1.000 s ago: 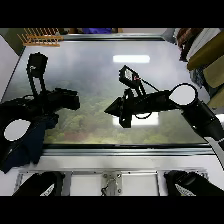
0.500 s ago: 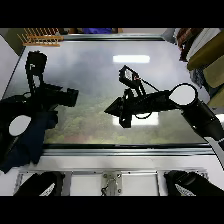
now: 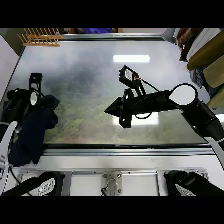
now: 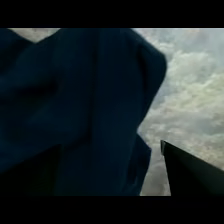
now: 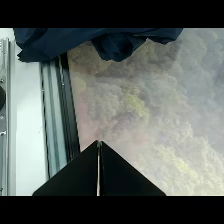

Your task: Fold the clothes and pants, and hang the long-sleeved shirts on hangers.

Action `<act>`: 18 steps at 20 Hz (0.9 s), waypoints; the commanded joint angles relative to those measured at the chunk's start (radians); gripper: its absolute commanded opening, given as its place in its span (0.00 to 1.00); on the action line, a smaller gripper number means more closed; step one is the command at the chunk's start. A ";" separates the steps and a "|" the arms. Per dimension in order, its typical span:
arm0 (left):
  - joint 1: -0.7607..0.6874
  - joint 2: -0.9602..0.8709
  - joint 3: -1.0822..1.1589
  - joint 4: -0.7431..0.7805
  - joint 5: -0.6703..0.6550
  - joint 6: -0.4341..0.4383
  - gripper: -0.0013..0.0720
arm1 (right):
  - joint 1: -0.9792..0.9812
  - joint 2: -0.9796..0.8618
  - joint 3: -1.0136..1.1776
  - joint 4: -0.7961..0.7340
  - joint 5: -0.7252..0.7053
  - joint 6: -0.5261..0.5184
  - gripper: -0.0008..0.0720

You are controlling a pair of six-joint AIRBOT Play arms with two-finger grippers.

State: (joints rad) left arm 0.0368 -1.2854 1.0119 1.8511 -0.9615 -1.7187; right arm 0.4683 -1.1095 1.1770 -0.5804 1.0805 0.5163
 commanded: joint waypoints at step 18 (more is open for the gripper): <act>-0.442 0.334 0.497 0.005 0.039 -0.007 0.03 | -0.142 0.076 0.055 0.057 -0.104 0.048 0.04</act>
State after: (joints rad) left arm -0.2256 -1.0828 1.3674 1.8549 -0.9863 -1.7264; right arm 0.4061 -1.0798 1.2060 -0.5236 1.0630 0.5247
